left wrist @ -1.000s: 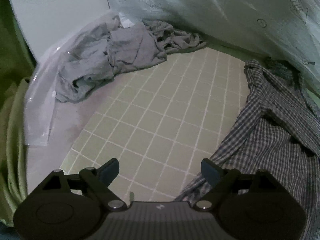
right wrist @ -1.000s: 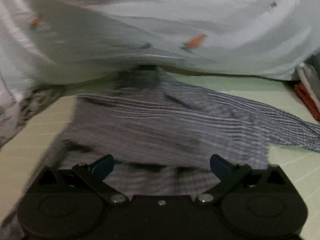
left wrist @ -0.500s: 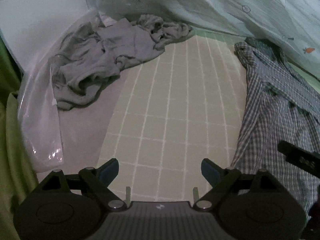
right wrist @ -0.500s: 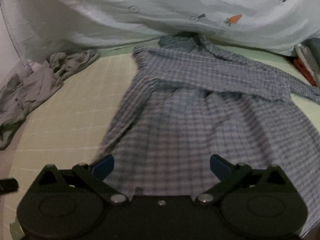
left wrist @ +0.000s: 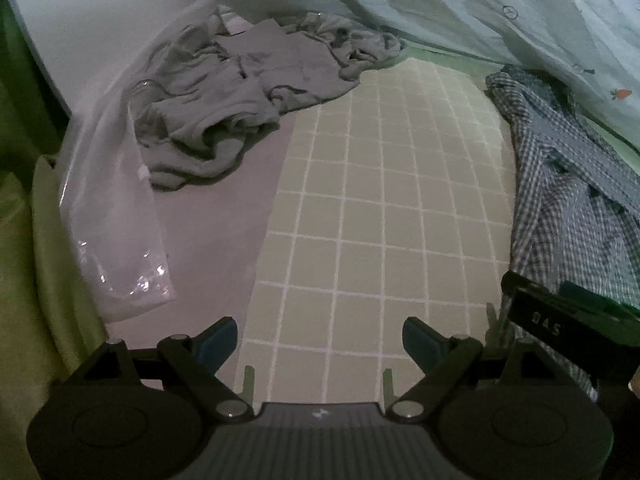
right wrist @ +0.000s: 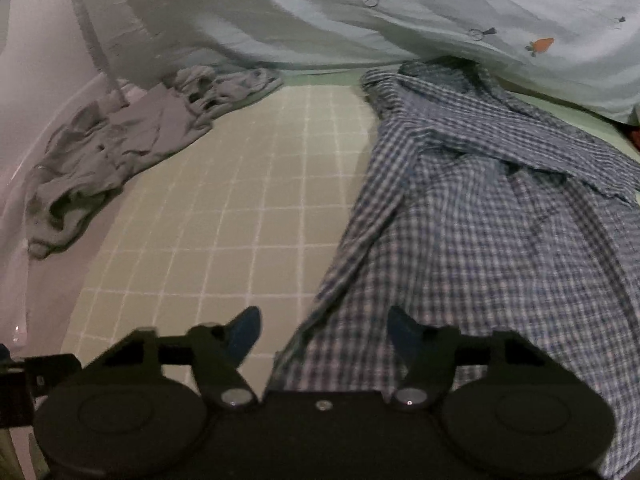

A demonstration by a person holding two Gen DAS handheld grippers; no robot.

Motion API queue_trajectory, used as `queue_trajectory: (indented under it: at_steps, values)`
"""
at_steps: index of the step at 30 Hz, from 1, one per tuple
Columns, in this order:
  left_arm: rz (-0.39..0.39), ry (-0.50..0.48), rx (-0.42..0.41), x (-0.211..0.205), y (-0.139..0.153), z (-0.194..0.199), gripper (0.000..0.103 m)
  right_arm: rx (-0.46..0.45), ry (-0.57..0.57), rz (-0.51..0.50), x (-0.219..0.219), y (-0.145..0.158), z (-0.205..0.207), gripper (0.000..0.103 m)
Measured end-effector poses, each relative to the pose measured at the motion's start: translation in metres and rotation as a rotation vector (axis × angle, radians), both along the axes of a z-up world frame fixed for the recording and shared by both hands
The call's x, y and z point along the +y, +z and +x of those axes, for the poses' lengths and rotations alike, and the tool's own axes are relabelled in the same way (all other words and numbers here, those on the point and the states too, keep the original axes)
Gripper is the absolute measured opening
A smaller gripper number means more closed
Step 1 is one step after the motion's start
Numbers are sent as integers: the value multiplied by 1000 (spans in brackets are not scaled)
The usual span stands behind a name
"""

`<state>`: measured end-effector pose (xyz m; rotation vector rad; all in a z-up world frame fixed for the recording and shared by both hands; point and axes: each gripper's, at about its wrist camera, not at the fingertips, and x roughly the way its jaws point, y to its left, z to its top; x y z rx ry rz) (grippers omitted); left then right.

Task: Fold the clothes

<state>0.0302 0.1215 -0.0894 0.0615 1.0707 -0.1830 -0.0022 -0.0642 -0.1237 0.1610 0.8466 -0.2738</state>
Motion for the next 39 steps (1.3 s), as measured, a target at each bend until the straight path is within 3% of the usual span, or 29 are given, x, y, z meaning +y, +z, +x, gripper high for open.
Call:
queue_trajectory:
  at_steps: [8, 10, 13, 17, 23, 25, 30, 39]
  values:
    - [20, -35, -6, -1, 2, -6, 90, 42, 43, 34, 7, -14, 2, 33]
    - [23, -44, -13, -4, 3, -6, 90, 39, 48, 56, 2, -15, 0, 3]
    - [22, -55, -27, -10, 7, -6, 90, 3, 64, 101, -11, -8, -7, 2]
    - [10, -81, -41, -20, 11, -3, 90, -110, 77, 171, -40, 21, -30, 1]
    - [-10, -101, -43, -40, 12, 1, 90, -188, -22, 126, -104, 59, -73, 1]
    - [-17, -105, -44, -47, 13, 2, 90, -176, -99, 99, -131, 57, -88, 1]
    - [-17, -124, -47, -72, 14, 4, 90, -71, -254, 78, -189, 20, -105, 1]
    - [-6, -108, -47, -139, 18, -5, 90, 65, -160, 115, -213, -13, -103, 5]
